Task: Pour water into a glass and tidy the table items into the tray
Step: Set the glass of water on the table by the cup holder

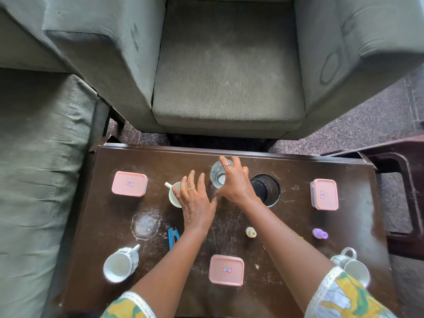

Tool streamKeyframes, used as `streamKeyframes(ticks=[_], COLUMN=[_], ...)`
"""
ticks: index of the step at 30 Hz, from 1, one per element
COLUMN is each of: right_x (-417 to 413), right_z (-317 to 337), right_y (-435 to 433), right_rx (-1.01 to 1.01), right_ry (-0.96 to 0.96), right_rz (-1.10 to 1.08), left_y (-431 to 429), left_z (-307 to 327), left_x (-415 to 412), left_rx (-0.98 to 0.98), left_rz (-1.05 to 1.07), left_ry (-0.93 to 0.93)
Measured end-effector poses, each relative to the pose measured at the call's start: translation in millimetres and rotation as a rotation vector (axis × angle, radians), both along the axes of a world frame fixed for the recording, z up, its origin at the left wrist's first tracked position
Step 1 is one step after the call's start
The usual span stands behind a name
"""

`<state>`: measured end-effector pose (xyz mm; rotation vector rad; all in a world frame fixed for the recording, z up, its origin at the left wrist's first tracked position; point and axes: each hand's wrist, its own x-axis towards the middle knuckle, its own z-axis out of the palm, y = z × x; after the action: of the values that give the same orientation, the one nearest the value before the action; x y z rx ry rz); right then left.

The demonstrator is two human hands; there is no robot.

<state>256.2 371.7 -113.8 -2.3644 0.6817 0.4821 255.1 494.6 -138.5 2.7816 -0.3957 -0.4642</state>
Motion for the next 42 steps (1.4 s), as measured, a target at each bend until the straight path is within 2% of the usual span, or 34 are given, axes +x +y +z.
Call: streamKeyframes(ticks=[12,19,23,27,30,34,38,42], right_x=[-4,-11,-16,-36,-65,-119,-178,-227], right_z=[3,7,17,41,57,70,81,100], right_y=[3,5,-5,-33,-70,-128,-200,-283], right_rx=[-0.029,-0.086,-0.044,-0.02,-0.114,-0.181,-0.262,-0.398], right_ry=[0.005,-0.027,-0.058,-0.191,-0.278,-0.327,-0.382,-0.515], right_rz=[0.018,0.086,0.149,0.097,-0.019,-0.289,-0.532,-0.834], left_y=[-13,-13,-18,-52,-93,-164,-246,-336], left_z=[9,14,26,51,68,83,90,104], left_x=[-7,-18,-23,-24,-33,-65,-109,-147], left_rx=[-0.175,-0.176,-0.197,-0.191,-0.301,-0.336,-0.368,-0.455], left_rz=[0.085,0.118,0.046,-0.092,-0.1,-0.206,-0.385,-0.538], left_ry=[-0.002,-0.021,-0.113,-0.268,-0.241,-0.181,-0.104,-0.052])
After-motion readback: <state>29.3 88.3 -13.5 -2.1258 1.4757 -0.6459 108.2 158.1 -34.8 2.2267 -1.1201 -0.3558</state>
